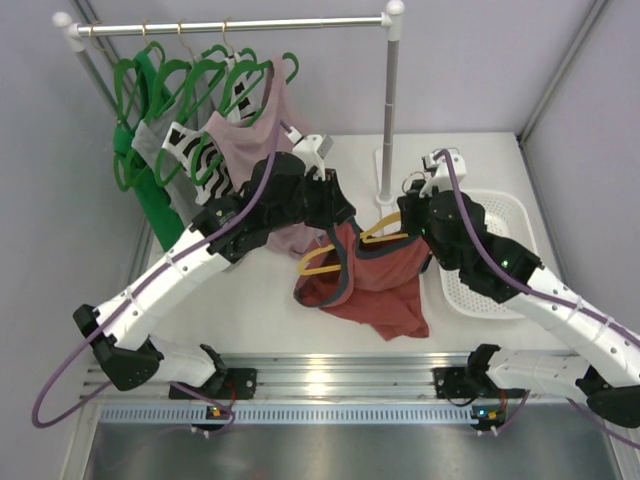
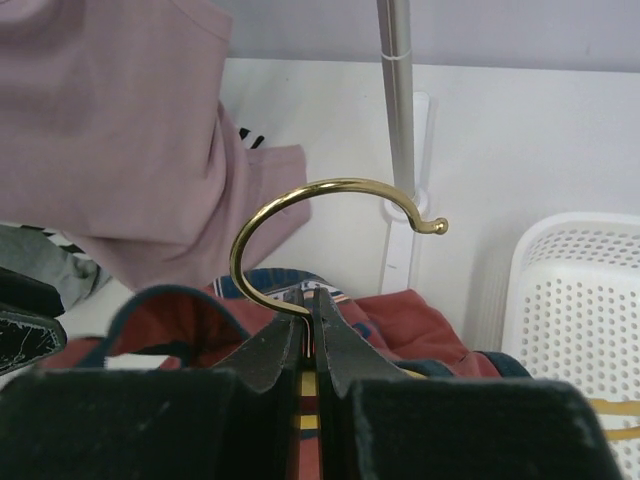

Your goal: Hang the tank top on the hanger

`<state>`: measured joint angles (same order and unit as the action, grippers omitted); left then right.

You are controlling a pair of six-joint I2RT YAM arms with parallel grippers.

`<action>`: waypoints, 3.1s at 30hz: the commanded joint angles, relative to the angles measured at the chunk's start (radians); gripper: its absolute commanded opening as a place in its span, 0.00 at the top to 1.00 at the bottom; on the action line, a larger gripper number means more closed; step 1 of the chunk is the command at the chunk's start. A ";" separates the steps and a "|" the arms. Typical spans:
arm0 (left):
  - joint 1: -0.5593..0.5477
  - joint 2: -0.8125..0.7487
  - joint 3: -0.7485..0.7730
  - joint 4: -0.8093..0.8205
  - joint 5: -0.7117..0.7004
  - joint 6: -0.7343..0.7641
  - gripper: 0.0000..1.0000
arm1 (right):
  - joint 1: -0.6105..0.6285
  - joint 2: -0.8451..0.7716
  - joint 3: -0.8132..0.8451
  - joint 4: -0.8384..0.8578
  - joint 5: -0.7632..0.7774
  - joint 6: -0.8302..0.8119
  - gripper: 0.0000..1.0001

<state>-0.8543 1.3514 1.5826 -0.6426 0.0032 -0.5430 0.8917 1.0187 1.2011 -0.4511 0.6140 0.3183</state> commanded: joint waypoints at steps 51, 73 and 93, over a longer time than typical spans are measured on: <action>0.055 -0.153 -0.151 -0.134 0.325 0.420 1.00 | -0.008 0.035 0.181 -0.058 -0.128 -0.030 0.95; 0.054 -0.425 -0.308 0.023 0.153 0.304 1.00 | -0.209 -0.089 0.173 -0.115 -0.450 0.005 0.41; 0.055 -0.574 -0.277 0.081 -0.103 0.256 1.00 | -0.211 -0.077 0.311 -0.116 -0.504 0.008 0.06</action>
<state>-0.8001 0.8028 1.2133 -0.6453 0.0097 -0.2829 0.6907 0.9390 1.4403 -0.5716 0.0765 0.3332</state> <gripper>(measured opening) 0.130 0.938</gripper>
